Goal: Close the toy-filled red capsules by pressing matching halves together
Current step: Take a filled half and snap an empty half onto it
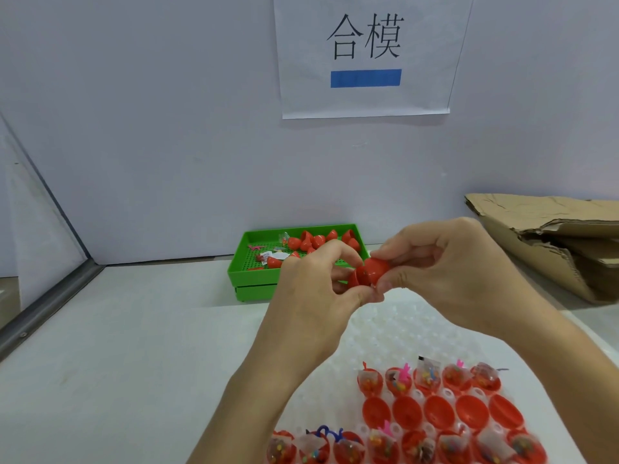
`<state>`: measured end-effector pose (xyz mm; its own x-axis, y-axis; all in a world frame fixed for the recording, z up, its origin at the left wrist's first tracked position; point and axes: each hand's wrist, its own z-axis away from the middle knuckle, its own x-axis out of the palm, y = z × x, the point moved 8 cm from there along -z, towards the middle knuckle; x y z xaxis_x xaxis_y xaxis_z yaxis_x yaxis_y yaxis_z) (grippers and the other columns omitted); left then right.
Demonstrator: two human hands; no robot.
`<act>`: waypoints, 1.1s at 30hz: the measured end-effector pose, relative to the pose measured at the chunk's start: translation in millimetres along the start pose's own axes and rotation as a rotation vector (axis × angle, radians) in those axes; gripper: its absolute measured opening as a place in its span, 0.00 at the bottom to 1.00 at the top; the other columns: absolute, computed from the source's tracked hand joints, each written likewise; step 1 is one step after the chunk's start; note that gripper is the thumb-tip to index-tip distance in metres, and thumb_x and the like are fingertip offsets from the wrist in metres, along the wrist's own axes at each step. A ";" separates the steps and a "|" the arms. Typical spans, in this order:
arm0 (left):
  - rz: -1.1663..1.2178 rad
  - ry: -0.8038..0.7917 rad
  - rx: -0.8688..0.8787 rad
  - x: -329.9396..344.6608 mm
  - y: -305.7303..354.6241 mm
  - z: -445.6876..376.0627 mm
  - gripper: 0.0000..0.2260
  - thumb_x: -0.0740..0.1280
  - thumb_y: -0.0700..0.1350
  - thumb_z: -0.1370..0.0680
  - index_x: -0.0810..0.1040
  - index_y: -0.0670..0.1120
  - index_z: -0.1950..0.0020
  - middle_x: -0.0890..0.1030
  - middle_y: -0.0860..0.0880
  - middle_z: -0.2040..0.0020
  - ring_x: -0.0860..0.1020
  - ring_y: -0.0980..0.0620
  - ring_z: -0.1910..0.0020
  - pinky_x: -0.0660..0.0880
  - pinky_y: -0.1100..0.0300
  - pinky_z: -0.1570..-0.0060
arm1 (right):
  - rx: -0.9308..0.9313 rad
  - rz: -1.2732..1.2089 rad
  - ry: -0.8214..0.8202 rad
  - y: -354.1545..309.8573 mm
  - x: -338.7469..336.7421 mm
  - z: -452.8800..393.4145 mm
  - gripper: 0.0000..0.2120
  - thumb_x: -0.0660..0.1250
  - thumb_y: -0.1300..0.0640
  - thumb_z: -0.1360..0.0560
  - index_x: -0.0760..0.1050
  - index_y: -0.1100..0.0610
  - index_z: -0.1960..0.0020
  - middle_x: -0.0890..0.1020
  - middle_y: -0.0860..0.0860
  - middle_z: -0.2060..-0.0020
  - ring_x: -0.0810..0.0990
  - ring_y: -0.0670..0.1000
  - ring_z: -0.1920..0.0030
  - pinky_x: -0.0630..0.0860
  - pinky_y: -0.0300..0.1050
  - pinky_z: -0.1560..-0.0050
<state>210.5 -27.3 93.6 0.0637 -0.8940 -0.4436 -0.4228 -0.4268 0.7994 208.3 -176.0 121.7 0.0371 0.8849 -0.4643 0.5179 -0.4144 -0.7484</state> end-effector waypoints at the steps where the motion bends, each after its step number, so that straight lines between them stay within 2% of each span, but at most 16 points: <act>1: 0.001 0.004 0.013 -0.7 1.6 -0.2 0.14 0.81 0.44 0.33 0.79 0.54 0.55 0.85 0.52 0.59 0.83 0.63 0.60 0.80 0.67 0.57 | -0.008 0.007 0.002 -0.6 -0.7 0.0 0.16 0.79 0.67 0.34 0.83 0.46 0.60 0.87 0.42 0.64 0.86 0.42 0.62 0.80 0.32 0.56; 7: 0.081 -0.019 0.056 -0.2 6.0 0.4 0.16 0.79 0.36 0.32 0.81 0.52 0.51 0.85 0.54 0.58 0.84 0.61 0.59 0.79 0.69 0.56 | -0.019 -0.038 0.028 2.2 -6.1 -0.8 0.13 0.78 0.68 0.33 0.85 0.51 0.56 0.87 0.45 0.61 0.87 0.45 0.60 0.82 0.37 0.52; 12: 0.127 0.006 0.051 -3.7 6.1 -0.5 0.14 0.78 0.36 0.30 0.83 0.48 0.48 0.85 0.54 0.57 0.84 0.60 0.57 0.79 0.68 0.53 | -0.049 -0.115 0.001 -0.1 -5.8 -1.6 0.12 0.77 0.62 0.36 0.85 0.54 0.53 0.88 0.47 0.57 0.87 0.45 0.56 0.81 0.37 0.50; 17: 0.155 -0.011 0.036 -3.1 5.3 -0.4 0.14 0.77 0.36 0.30 0.84 0.47 0.46 0.86 0.53 0.56 0.84 0.58 0.56 0.79 0.66 0.52 | -0.060 -0.144 -0.034 2.0 -5.9 -1.5 0.15 0.75 0.62 0.36 0.85 0.59 0.50 0.88 0.49 0.56 0.87 0.47 0.55 0.81 0.39 0.49; 25: 0.267 -0.043 0.022 -2.4 4.9 0.3 0.13 0.75 0.36 0.26 0.84 0.46 0.43 0.86 0.51 0.53 0.84 0.56 0.55 0.79 0.66 0.52 | -0.061 -0.166 -0.006 2.8 -6.9 -2.2 0.12 0.75 0.61 0.35 0.85 0.53 0.52 0.88 0.46 0.59 0.87 0.47 0.56 0.82 0.38 0.51; 33: 0.377 0.025 0.007 -0.3 5.7 0.9 0.08 0.72 0.35 0.25 0.84 0.47 0.50 0.86 0.48 0.57 0.85 0.53 0.58 0.80 0.66 0.56 | -0.062 -0.192 0.005 3.9 -5.2 -1.9 0.13 0.76 0.66 0.34 0.85 0.55 0.51 0.88 0.48 0.58 0.88 0.48 0.56 0.83 0.41 0.50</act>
<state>207.3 -29.3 97.9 -0.0753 -0.9913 -0.1083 -0.4267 -0.0662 0.9020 211.7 -181.8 122.1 -0.0632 0.9476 -0.3132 0.5673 -0.2241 -0.7924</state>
